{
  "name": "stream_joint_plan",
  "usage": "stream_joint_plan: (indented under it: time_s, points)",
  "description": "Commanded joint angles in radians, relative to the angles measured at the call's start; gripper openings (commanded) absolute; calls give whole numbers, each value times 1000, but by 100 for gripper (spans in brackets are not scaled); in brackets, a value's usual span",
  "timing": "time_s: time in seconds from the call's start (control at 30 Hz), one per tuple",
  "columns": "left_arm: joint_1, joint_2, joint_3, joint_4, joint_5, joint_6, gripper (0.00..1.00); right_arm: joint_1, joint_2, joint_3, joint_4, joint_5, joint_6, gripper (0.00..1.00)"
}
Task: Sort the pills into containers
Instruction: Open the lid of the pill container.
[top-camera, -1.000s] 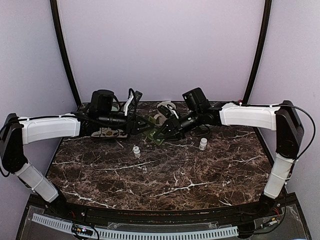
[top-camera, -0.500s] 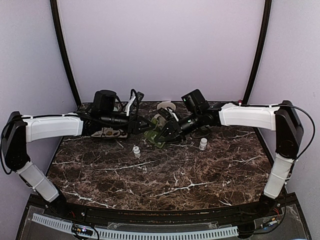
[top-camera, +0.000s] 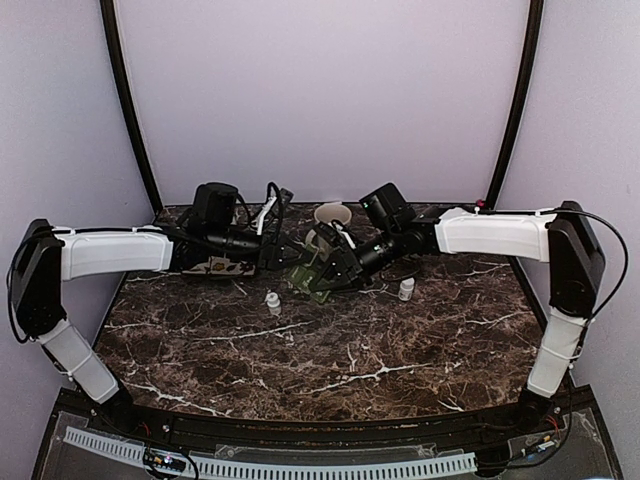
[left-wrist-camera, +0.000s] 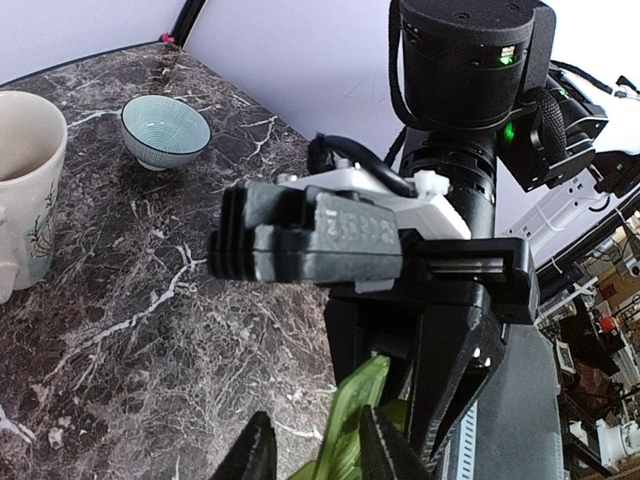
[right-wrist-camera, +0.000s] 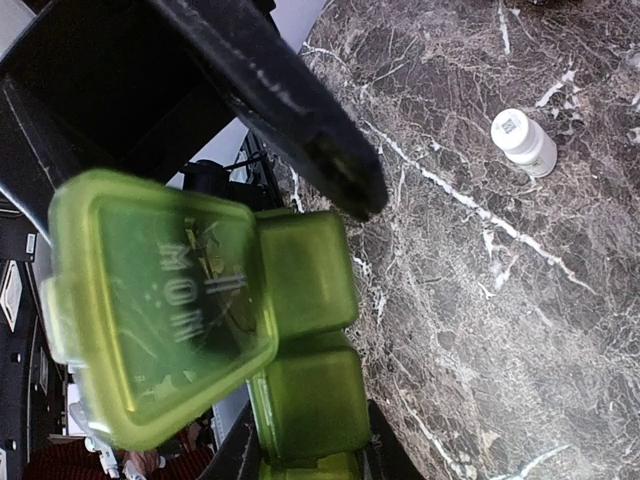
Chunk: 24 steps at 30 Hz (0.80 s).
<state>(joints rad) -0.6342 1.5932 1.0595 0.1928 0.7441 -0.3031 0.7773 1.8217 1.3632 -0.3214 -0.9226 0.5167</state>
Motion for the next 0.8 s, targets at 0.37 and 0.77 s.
stream_joint_plan:
  time_s: [0.37, 0.77]
  points:
    - [13, 134, 30, 50, 112, -16, 16, 2, 80, -12, 77, 68, -6, 1]
    - [13, 250, 104, -7, 118, 14, 15, -15, 126, -21, 125, 138, 0, 2]
